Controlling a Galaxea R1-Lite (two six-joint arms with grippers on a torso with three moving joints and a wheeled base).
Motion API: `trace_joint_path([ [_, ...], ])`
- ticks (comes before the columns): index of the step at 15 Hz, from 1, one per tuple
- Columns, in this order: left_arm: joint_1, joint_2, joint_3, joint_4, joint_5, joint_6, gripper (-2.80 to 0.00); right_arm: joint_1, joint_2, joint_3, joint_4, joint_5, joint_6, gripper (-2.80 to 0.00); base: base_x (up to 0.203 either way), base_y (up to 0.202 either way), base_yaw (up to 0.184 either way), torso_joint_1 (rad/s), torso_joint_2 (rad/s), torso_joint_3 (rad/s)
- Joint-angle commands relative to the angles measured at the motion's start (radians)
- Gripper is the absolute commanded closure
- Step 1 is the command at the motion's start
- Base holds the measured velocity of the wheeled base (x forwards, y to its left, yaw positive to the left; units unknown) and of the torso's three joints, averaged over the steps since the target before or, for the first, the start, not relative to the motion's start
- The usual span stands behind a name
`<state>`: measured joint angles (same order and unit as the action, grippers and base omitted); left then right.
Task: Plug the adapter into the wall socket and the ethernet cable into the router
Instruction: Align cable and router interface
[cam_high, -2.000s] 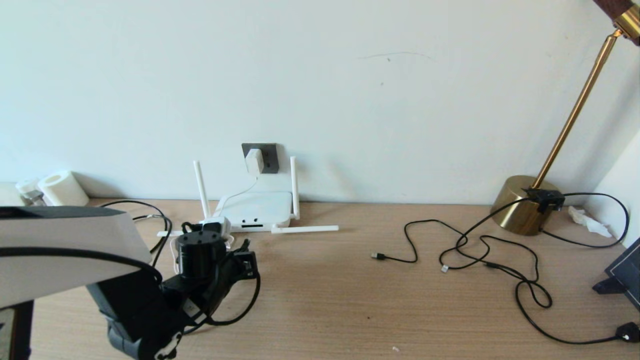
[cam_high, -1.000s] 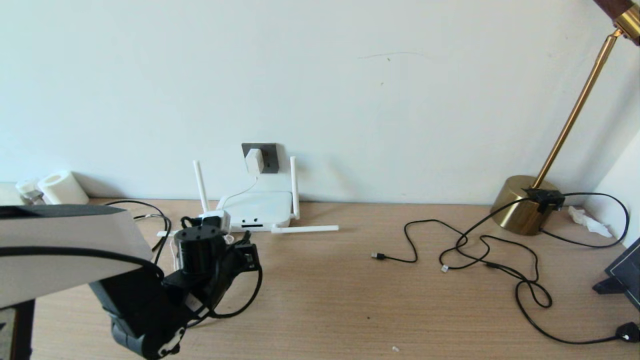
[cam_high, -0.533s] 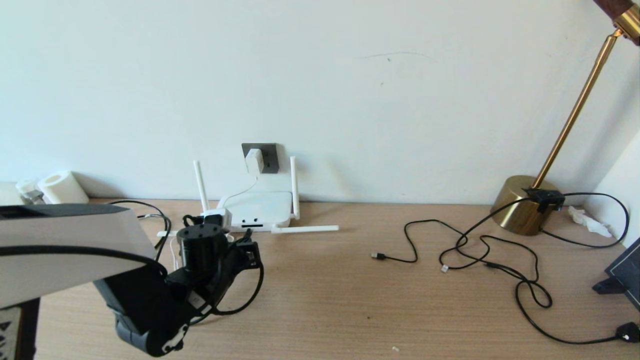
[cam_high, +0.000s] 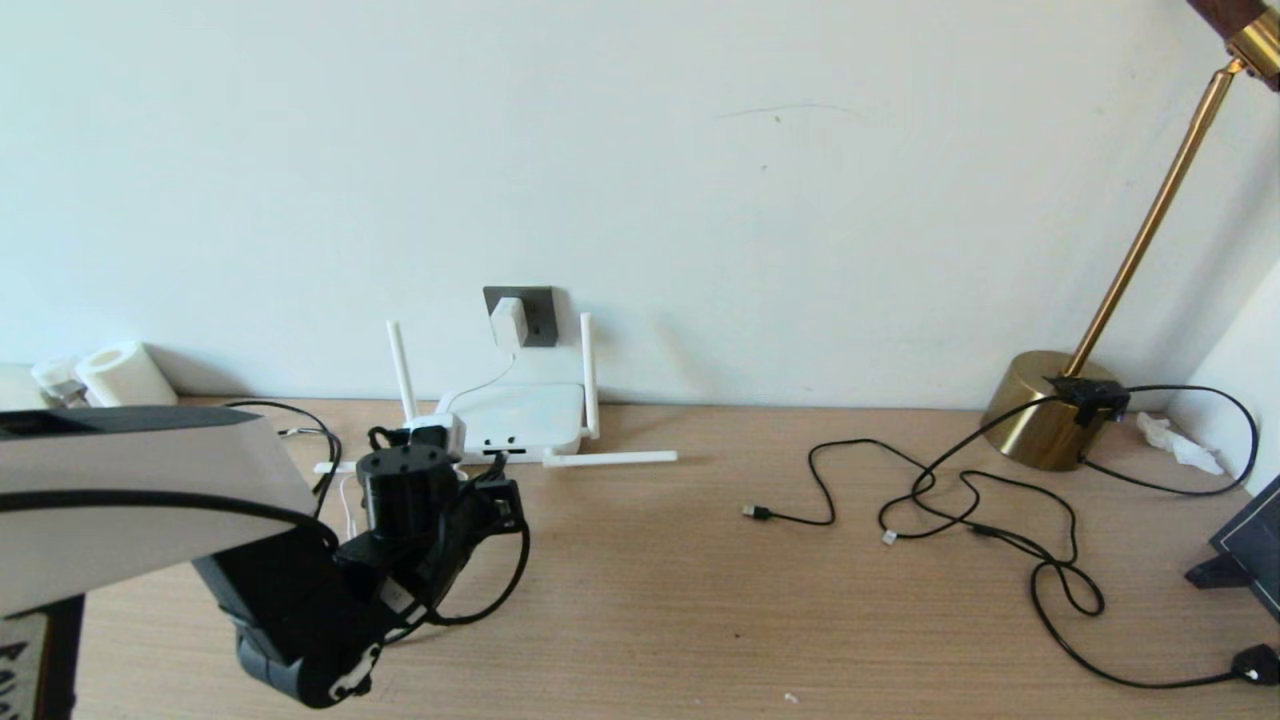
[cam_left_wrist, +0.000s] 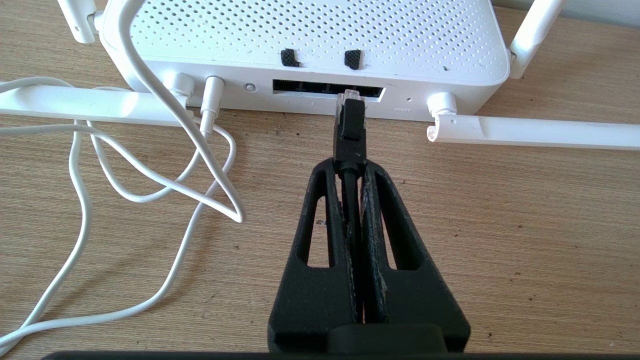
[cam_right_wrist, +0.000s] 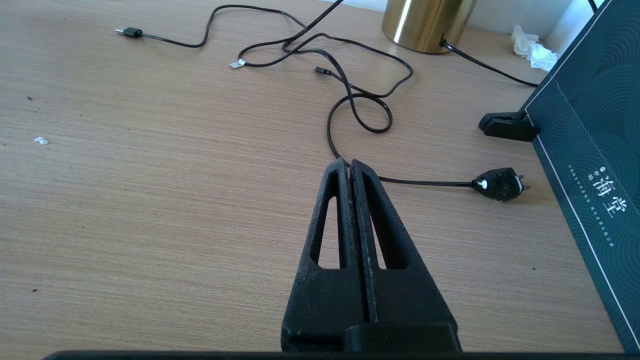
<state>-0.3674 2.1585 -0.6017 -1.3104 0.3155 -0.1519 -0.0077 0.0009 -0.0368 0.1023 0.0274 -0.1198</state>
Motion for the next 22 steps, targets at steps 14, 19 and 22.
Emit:
trace_joint_path([
  [14, 0.001, 0.02, -0.008, -0.01, -0.018, -0.021, 0.0, 0.0, 0.001, 0.0, 0.0, 0.001, -0.001, 0.0, 0.0, 0.0, 0.0, 0.0, 0.0, 0.0],
  [19, 0.001, 0.029, -0.02, -0.012, -0.019, -0.048, 0.0, 0.0, 0.001, 0.0, 0.0, 0.0, -0.001, 0.0, 0.0, 0.0, 0.0, 0.0, 0.0, 0.0],
  [22, 0.001, 0.03, -0.023, -0.012, -0.019, -0.048, 0.0, 0.0, 0.001, 0.0, 0.0, 0.0, -0.001, 0.0, 0.0, 0.0, 0.0, 0.0, 0.0, 0.0],
])
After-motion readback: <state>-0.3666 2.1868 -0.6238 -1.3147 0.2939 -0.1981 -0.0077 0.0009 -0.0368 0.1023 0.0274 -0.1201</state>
